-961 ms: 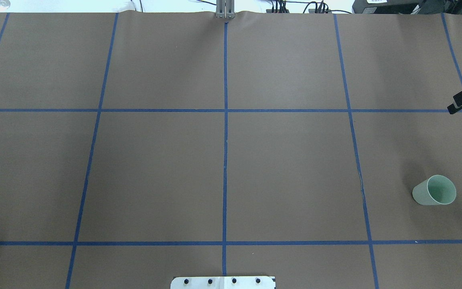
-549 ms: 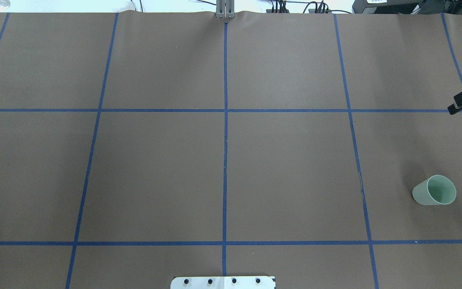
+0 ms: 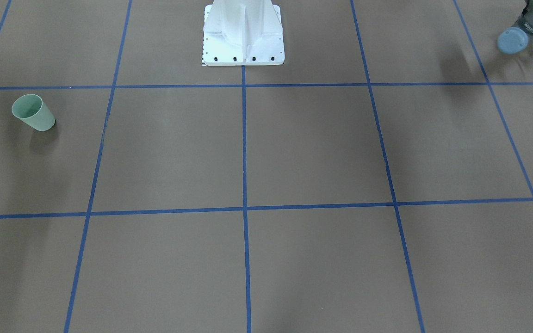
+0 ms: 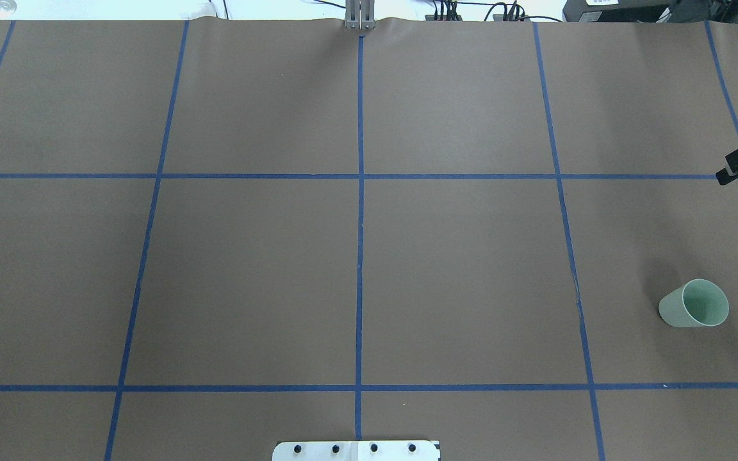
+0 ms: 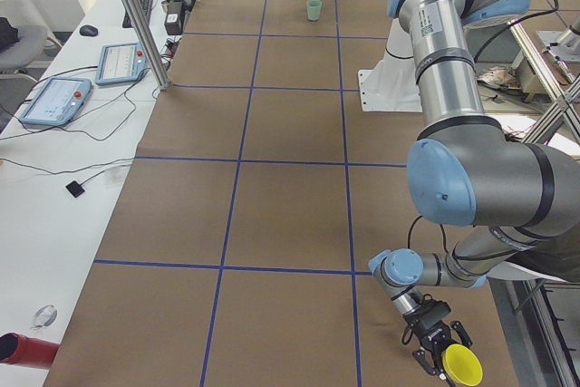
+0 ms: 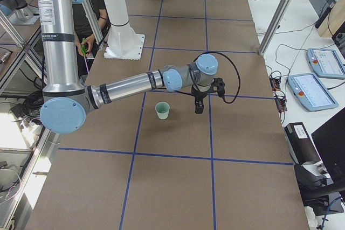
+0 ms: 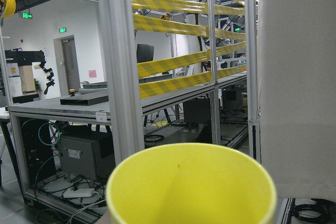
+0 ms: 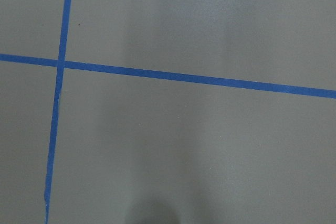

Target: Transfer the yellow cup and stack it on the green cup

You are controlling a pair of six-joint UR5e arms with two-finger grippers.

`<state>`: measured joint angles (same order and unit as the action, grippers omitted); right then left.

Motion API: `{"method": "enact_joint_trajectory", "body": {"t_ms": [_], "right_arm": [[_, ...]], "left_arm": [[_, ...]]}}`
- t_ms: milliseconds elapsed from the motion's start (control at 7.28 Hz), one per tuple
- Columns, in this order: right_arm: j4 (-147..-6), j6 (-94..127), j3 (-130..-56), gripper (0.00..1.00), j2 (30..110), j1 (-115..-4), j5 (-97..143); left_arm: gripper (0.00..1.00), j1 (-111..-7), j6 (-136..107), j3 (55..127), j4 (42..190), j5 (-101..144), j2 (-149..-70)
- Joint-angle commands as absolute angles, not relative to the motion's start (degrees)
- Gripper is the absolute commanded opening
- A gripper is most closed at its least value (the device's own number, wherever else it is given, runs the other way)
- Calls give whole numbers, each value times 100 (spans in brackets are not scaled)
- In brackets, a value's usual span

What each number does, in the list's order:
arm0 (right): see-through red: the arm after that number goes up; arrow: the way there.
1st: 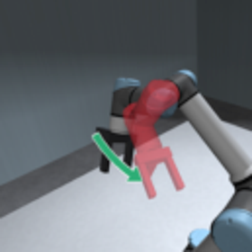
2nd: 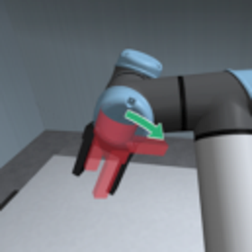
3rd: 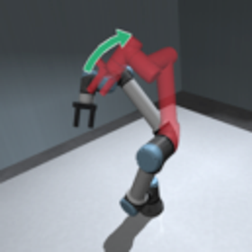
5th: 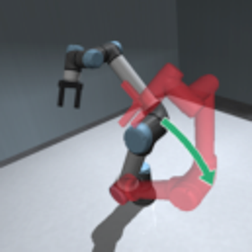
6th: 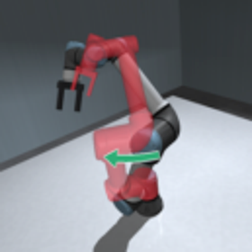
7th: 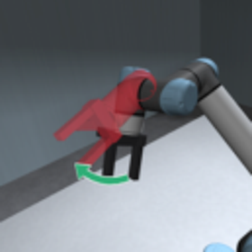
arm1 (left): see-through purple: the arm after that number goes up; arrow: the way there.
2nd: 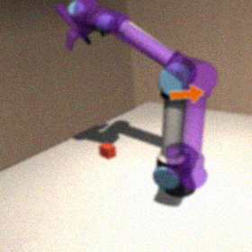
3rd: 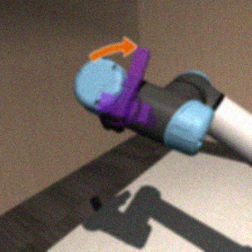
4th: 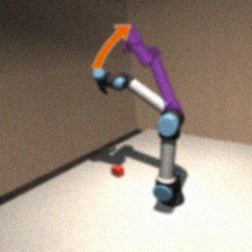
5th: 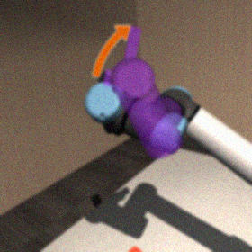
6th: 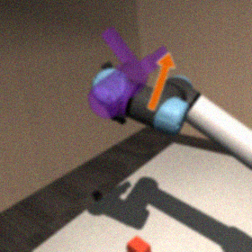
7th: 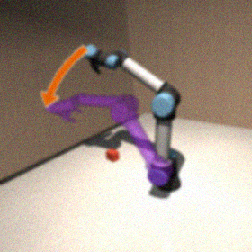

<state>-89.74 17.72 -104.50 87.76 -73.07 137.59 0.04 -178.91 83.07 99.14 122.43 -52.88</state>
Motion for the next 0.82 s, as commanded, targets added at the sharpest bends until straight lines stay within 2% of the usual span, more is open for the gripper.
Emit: {"method": "enact_joint_trajectory", "body": {"t_ms": [0, 687], "right_arm": [[-8982, 1775, -10459, 100, 8780, -7304, 13772], [-8991, 1784, -10389, 100, 8745, -7304, 14009]], "left_arm": [[46, 0, -17449, 8297, 10256, 11317, -4801], [46, -140, -16948, 7920, 11215, 9400, -4649]]}}
